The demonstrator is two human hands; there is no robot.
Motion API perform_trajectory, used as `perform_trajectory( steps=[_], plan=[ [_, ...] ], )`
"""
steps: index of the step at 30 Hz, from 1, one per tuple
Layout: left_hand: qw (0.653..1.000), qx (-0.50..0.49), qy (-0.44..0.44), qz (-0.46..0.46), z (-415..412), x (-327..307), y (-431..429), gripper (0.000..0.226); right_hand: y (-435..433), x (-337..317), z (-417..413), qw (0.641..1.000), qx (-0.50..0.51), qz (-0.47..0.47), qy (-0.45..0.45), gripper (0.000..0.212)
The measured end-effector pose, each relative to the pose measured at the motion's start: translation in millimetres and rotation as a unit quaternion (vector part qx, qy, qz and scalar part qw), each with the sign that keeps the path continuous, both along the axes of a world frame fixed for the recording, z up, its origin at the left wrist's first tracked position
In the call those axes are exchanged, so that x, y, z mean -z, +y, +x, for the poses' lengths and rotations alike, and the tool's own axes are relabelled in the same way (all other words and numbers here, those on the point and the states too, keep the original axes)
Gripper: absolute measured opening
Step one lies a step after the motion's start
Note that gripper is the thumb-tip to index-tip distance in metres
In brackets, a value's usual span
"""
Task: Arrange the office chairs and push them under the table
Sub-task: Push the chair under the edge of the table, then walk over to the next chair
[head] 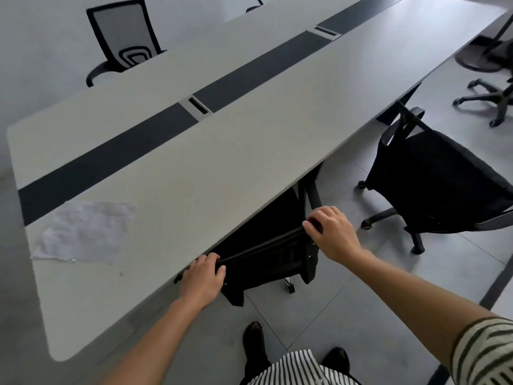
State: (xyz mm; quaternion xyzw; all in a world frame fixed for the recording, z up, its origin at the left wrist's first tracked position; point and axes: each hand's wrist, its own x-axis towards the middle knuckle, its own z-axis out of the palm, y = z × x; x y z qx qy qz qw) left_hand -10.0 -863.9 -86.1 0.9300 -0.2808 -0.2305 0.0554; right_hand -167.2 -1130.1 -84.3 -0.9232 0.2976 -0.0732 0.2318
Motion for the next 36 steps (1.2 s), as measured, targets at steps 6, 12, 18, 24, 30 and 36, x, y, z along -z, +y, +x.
perform_trajectory(
  steps=[6, 12, 18, 24, 30, 36],
  plan=[
    [0.986, 0.033, -0.03, -0.162, -73, -30, -77, 0.03, -30, 4, -101, 0.987, 0.061, 0.147, 0.026, 0.042],
    [0.95, 0.053, 0.124, -0.281, -137, -57, -162, 0.014, -71, 3, -223, 0.96, 0.189, 0.205, -0.012, 0.027],
    [0.929, 0.115, 0.191, -0.296, -153, -55, -264, 0.013, -111, -1, -288, 0.922, 0.318, 0.205, -0.082, 0.027],
    [0.91, 0.19, 0.206, -0.306, -132, -52, -392, 0.016, -175, -4, -289, 0.896, 0.395, 0.169, -0.111, 0.022],
    [0.898, 0.257, 0.171, -0.314, -90, -60, -530, 0.017, -260, -19, -242, 0.873, 0.46, 0.104, -0.122, 0.021],
    [0.888, 0.385, 0.018, -0.251, -45, -38, -662, 0.032, -340, -10, -184, 0.871, 0.485, 0.038, -0.069, 0.03]
  ],
)
